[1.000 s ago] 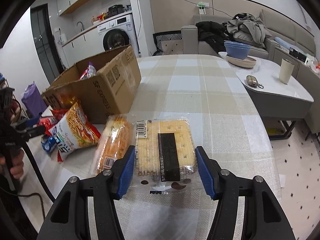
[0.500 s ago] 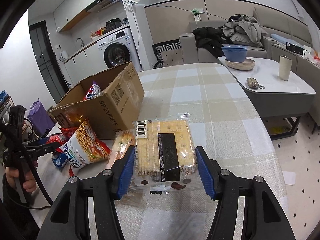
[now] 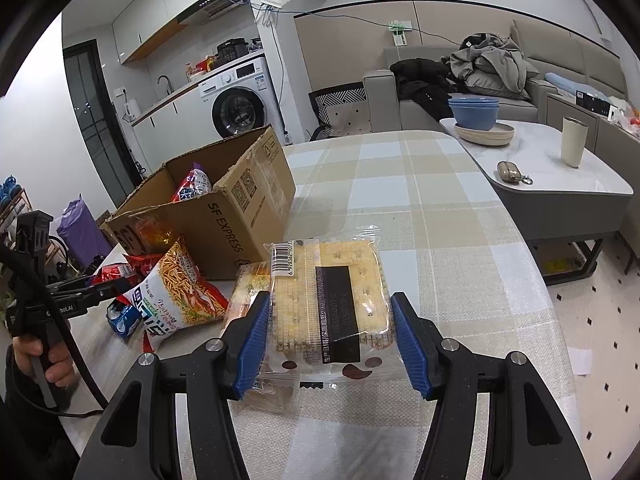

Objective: Organize snacks
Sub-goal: 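Grasp the cracker pack with right tool while left tool grasps the red biscuit pack, then lift and carry both held packs over the cardboard box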

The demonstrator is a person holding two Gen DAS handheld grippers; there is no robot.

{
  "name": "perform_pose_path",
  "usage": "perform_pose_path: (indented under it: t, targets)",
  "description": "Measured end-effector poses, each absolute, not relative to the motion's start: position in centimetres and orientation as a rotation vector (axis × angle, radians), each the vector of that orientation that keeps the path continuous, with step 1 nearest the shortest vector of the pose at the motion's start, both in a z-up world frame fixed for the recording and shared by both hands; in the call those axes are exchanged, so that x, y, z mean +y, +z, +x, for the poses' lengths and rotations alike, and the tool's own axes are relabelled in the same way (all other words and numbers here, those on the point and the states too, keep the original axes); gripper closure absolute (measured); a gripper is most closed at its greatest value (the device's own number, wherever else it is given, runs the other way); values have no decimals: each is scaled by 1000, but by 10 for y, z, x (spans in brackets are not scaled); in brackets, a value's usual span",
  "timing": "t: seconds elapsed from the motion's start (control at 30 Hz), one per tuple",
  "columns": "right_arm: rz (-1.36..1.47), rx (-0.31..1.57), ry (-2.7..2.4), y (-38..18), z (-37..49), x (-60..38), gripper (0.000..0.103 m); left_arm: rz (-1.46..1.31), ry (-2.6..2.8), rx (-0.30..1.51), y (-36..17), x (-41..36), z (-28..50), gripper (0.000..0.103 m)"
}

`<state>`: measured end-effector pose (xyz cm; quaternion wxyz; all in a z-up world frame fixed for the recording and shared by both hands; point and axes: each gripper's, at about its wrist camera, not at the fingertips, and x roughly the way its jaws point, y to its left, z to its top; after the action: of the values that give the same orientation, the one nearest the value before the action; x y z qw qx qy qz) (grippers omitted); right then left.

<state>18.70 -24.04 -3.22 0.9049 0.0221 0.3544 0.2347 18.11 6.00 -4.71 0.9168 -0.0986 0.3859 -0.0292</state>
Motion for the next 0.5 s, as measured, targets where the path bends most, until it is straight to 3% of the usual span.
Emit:
perform_pose_path:
  t: [0.5]
  targets:
    - [51, 697, 490, -22, 181, -241, 43, -188, -66, 737, -33, 62, 160, 62]
